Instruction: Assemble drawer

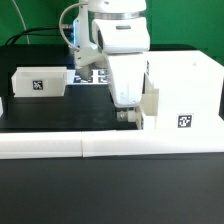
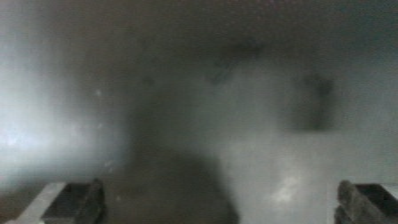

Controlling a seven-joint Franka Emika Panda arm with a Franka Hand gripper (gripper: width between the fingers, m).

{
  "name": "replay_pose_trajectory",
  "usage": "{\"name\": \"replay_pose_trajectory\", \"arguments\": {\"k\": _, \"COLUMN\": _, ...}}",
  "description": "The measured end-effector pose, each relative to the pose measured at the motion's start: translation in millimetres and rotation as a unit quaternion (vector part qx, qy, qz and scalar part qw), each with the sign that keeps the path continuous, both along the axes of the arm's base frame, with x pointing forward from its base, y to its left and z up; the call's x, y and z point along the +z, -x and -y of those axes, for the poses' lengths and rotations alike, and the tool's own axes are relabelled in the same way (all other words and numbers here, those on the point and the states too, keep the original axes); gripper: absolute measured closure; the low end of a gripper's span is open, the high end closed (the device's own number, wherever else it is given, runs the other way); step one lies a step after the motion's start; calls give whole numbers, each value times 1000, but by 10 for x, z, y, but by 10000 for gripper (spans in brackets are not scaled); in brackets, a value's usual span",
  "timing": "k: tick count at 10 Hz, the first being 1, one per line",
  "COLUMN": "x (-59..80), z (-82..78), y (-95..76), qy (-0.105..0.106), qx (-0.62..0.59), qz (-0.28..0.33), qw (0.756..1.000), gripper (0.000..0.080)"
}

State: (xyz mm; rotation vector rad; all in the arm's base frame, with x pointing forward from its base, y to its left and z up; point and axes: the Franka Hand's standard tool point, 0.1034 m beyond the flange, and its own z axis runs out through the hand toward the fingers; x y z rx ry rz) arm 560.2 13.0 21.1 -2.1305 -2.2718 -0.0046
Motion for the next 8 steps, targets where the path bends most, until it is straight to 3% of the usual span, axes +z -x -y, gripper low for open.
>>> {"name": "replay_pose_trajectory", "arguments": {"k": 2, "x": -9, "z": -96, "y": -49, "qy": 0, "qx": -11, "qz": -1, "qw": 1000, "gripper": 151}}
{"name": "replay_pose_trajectory", "arguments": {"k": 4, "x": -26, "z": -93, "y": -69, "qy": 0, "qx": -22, "qz": 0, "qw": 1000, "gripper": 151}}
{"name": "replay_pose_trajectory", "arguments": {"k": 8, "x": -35, "z": 135, "y": -45, "qy": -2, "qx": -39, "qz": 32, "qw": 999, "gripper": 151}}
